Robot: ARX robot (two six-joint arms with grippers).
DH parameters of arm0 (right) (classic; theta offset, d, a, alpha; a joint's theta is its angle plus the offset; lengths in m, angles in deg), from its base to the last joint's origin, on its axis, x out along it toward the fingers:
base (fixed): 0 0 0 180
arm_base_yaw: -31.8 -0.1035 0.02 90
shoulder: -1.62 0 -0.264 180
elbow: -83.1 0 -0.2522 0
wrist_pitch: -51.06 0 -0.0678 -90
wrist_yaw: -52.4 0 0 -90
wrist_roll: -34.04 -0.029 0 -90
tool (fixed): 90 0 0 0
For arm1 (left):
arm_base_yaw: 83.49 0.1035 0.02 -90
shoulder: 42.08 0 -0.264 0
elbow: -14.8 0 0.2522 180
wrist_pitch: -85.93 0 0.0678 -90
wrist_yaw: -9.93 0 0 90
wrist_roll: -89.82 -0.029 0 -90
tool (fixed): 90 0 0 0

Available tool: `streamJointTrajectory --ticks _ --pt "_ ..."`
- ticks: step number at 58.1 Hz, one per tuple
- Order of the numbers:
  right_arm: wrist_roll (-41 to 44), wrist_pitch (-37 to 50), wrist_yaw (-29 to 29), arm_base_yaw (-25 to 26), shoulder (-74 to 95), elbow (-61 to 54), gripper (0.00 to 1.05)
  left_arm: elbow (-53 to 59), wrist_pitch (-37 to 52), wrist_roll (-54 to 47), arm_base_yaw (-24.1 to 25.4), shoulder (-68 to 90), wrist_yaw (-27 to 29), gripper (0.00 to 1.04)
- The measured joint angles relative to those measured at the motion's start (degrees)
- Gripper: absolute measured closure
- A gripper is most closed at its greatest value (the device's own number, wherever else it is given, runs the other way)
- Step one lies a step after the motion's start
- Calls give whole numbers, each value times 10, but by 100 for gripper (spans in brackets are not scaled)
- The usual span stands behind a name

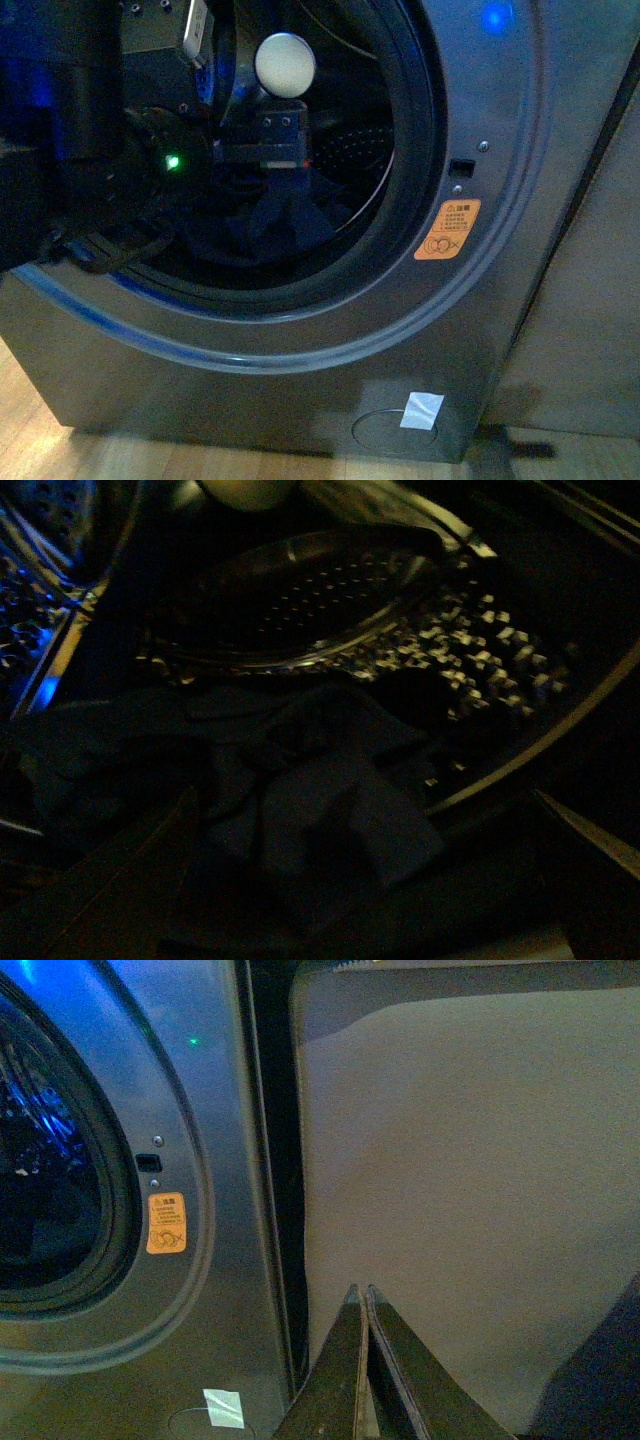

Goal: Put clothes into washing machine

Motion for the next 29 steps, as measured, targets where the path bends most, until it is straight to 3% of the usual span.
streamJointTrajectory --ticks 10,29 --pt "0 0 0 0 0 0 102 134 22 -14 -11 -126 -33 7" --pt "0 0 0 0 0 0 102 274 -23 -15 30 -355 -78 7"
